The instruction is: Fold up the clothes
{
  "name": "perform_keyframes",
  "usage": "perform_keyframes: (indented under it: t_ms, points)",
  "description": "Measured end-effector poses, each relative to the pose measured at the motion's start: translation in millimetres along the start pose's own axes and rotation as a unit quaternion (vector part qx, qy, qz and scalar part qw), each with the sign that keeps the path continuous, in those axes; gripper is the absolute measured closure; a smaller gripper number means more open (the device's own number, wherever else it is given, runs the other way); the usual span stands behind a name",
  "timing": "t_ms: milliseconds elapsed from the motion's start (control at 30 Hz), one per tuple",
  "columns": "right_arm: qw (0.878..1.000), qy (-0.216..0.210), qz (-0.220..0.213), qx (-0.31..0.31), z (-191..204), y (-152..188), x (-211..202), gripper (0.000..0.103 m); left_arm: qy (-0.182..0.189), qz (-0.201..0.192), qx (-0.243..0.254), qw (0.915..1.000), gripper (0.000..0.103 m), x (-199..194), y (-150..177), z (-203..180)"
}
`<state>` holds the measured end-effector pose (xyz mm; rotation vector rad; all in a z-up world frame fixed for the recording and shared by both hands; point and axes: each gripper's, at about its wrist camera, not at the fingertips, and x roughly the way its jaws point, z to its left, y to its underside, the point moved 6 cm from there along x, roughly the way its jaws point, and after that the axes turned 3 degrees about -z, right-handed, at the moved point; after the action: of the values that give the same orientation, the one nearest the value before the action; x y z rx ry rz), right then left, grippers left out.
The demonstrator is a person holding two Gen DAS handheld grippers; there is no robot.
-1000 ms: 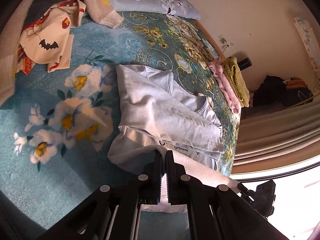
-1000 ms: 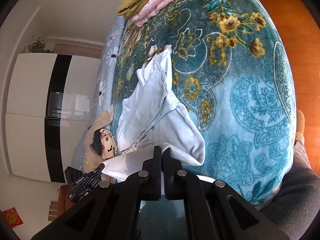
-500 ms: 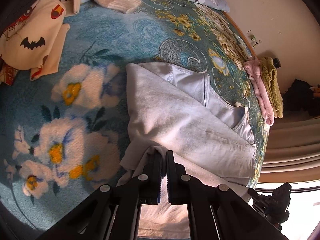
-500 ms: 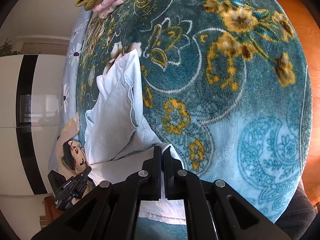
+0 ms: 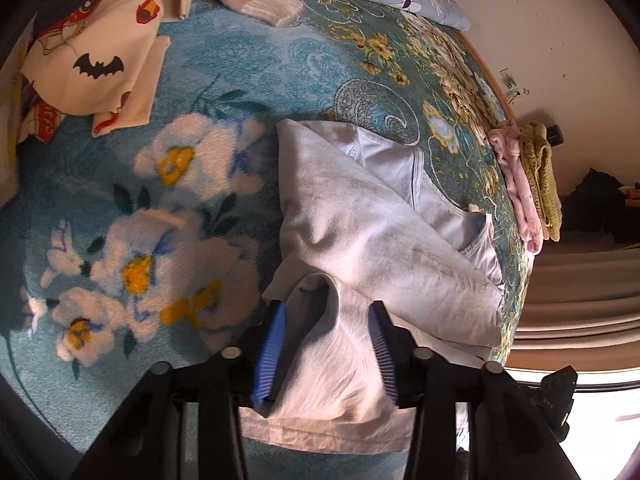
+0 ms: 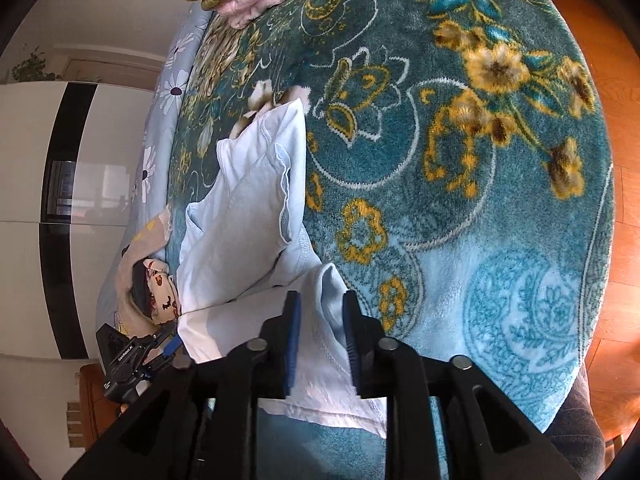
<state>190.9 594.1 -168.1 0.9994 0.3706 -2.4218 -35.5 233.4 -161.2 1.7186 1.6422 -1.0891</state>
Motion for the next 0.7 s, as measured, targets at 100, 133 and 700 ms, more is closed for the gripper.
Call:
perform_keyframes:
  t_ms: [100, 133, 700]
  points:
    - [1.0, -0.01, 0.004, 0.015, -18, 25, -6, 0.059, -0.002, 0.0, 0.017, 0.9999, 0.043, -9, 14, 7]
    - [1.0, -0.006, 0.01, 0.022, -25, 34, -5, 0.059, -0.008, 0.003, 0.018, 0.9998, 0.042, -9, 19, 12]
    - [0.998, -0.004, 0.021, 0.052, -41, 67, -2, 0.059, 0.006, 0.019, 0.015, 0.9997, 0.044, 15, 77, 32]
